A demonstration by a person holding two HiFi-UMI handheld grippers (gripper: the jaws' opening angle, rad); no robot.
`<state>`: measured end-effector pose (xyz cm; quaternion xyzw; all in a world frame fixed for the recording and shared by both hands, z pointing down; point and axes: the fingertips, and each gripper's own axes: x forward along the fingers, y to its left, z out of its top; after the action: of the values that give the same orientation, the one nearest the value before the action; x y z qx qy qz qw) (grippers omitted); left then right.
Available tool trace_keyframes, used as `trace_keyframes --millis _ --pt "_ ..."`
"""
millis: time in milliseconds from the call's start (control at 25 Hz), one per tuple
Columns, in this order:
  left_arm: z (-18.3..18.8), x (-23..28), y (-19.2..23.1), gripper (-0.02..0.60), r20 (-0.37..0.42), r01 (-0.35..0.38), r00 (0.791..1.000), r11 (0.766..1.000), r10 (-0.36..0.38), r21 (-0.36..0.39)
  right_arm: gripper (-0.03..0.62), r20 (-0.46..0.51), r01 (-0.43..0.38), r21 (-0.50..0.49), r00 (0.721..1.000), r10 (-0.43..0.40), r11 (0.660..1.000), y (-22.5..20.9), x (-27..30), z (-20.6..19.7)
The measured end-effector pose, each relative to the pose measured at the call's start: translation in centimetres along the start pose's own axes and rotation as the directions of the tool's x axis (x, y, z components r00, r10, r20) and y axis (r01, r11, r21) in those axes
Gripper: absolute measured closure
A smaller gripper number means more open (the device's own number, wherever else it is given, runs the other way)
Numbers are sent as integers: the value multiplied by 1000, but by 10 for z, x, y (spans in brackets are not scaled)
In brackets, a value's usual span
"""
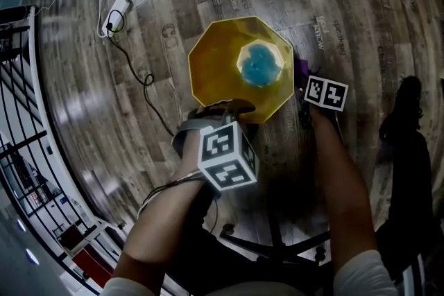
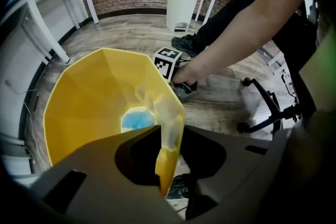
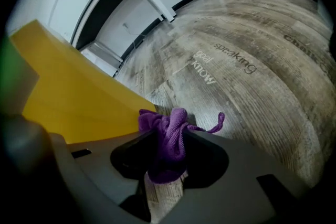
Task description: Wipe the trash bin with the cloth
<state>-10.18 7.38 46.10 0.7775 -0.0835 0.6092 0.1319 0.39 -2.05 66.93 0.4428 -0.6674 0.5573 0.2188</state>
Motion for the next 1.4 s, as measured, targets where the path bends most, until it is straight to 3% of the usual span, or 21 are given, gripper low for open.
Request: trace_keyframes --millis 120,360,680,880,1120,1200,1400 --pt "3 1 -1 505 -2 9 1000 1000 -9 -3 450 55 -53 72 997 49 996 2 -22 2" --pt "12 3 1 551 11 1 1000 1000 -1 -20 450 137 -127 125 985 110 984 9 -66 2" --pt "21 5 7 552 5 5 1000 997 -4 -81 450 268 -278 148 935 232 949 44 -118 22" --pt "31 7 12 552 17 -6 1000 989 8 -150 450 356 -425 139 864 355 895 83 -148 38" --pt "32 9 14 551 16 5 1000 978 -2 -207 450 470 -619 99 719 512 779 125 -192 53" --pt "33 9 15 551 14 4 1000 977 -2 -211 450 468 -653 83 693 549 753 134 -194 52" --pt "33 9 12 552 6 5 1000 981 -4 -194 450 427 -607 76 737 524 791 132 -176 45"
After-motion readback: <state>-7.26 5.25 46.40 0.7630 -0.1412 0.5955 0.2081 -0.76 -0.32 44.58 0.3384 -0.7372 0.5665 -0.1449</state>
